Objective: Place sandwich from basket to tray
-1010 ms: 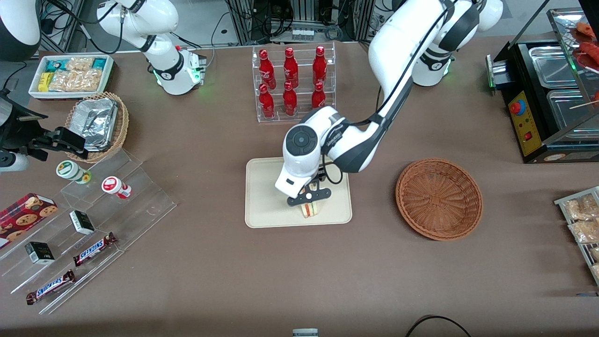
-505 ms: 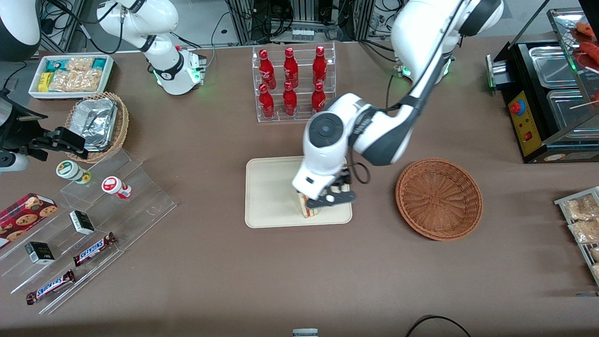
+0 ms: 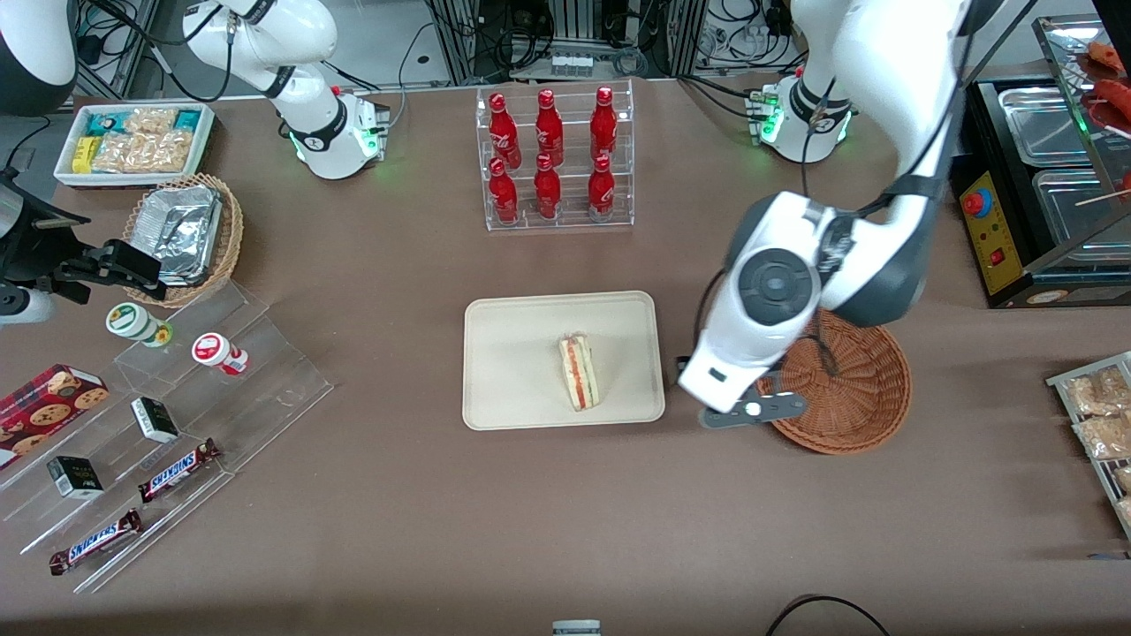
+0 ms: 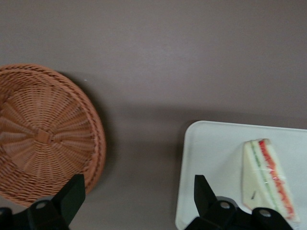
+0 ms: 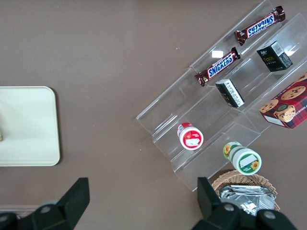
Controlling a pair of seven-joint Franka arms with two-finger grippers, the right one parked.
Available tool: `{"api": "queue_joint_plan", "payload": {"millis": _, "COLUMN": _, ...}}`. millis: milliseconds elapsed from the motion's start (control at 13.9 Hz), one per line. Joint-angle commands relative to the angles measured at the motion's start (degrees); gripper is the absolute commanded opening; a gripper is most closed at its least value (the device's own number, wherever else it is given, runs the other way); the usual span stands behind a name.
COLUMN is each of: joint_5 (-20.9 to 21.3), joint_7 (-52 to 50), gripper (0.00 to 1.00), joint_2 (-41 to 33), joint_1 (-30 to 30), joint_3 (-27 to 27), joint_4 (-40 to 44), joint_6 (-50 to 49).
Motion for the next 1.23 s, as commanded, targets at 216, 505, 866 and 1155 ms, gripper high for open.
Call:
{"api": "queue_joint_plan", "payload": {"millis": 216, "joint_5": -3.1, "joint_7": 17.2, "gripper": 1.00, "joint_2": -12.5, "joint_1": 10.6, "joint_3": -0.5, "joint_4": -12.6, "joint_6": -1.2}}
{"api": "queue_joint_plan", "payload": {"millis": 505, "joint_5": -4.3, "joint_7": 26.3, "gripper": 1.00, "joint_2": -19.0, "joint_1": 15.2, "joint_3": -0.3, "joint_4": -13.1, "joint_6": -11.3}}
{"api": "queue_joint_plan", "payload": {"millis": 866, "joint_5": -6.3, "joint_7": 33.5, "gripper": 1.00, "joint_2": -26.3, "joint_1": 20.2, "joint_3": -0.2, "joint_4": -11.9, "joint_6": -20.5}}
{"api": "queue_joint_plan", "payload": {"millis": 1155, "joint_5": -6.2, "joint_7": 35.6, "gripper": 1.00, "joint_2": -26.8, "joint_1": 22.3, "joint_3": -0.2, "joint_4": -6.8, "joint_6": -27.2}}
